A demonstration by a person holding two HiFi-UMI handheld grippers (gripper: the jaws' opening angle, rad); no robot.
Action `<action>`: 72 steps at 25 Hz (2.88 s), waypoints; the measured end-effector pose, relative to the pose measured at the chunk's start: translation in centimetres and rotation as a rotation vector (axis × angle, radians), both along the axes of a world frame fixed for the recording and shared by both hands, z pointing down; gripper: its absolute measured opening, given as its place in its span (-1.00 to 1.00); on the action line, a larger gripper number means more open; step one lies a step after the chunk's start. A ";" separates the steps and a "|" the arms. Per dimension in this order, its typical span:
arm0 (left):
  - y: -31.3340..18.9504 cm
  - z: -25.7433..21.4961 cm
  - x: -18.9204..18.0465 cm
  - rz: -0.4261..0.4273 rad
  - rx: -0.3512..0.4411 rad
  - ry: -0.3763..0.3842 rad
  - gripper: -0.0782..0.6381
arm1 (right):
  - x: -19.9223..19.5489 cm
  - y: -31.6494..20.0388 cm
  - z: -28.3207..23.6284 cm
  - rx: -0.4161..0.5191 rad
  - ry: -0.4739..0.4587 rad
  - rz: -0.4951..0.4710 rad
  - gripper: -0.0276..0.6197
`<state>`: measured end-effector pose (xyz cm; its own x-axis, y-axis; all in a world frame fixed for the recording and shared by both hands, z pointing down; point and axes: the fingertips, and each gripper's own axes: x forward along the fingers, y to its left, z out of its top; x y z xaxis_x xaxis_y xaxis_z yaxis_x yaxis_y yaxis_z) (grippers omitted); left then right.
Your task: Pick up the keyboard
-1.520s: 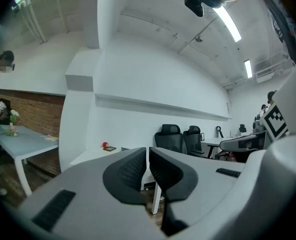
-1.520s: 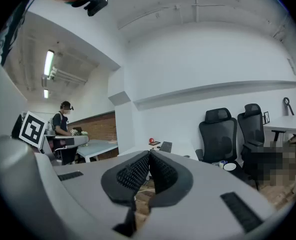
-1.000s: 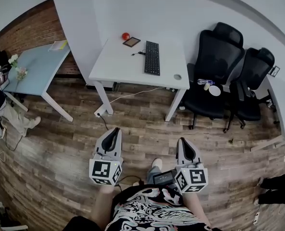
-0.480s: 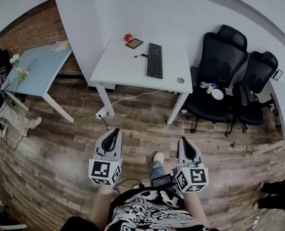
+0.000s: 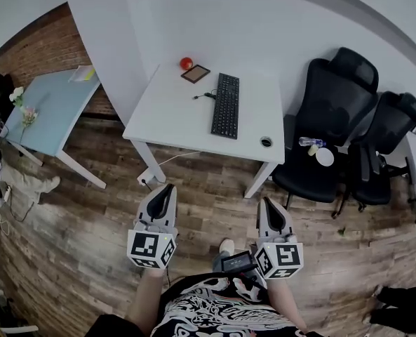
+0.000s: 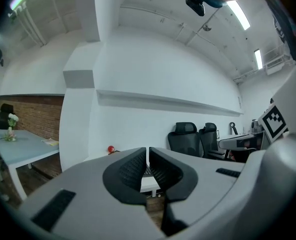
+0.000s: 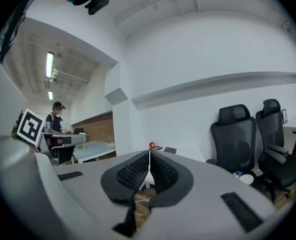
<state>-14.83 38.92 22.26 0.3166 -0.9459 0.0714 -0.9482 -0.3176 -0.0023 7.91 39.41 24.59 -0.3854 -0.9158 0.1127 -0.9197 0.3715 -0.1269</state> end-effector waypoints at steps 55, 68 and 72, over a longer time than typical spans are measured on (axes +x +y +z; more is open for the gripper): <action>-51.8 10.3 1.0 0.072 -0.258 -0.017 -0.69 | -0.9 -49.8 9.2 -0.263 -0.011 -0.012 -0.82; -53.7 16.0 2.8 0.089 -0.385 -0.042 -0.69 | -0.6 -51.8 15.5 -0.402 -0.033 -0.053 -0.82; -53.8 18.0 3.2 0.099 -0.422 -0.047 -0.69 | -0.9 -52.2 17.3 -0.442 -0.038 -0.063 -0.82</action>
<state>-11.67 -14.90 40.30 0.3914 -0.7961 0.4615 -0.9152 -0.3890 0.1051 7.00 -12.74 41.84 -0.4507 -0.7571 0.4729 -0.8885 0.3295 -0.3194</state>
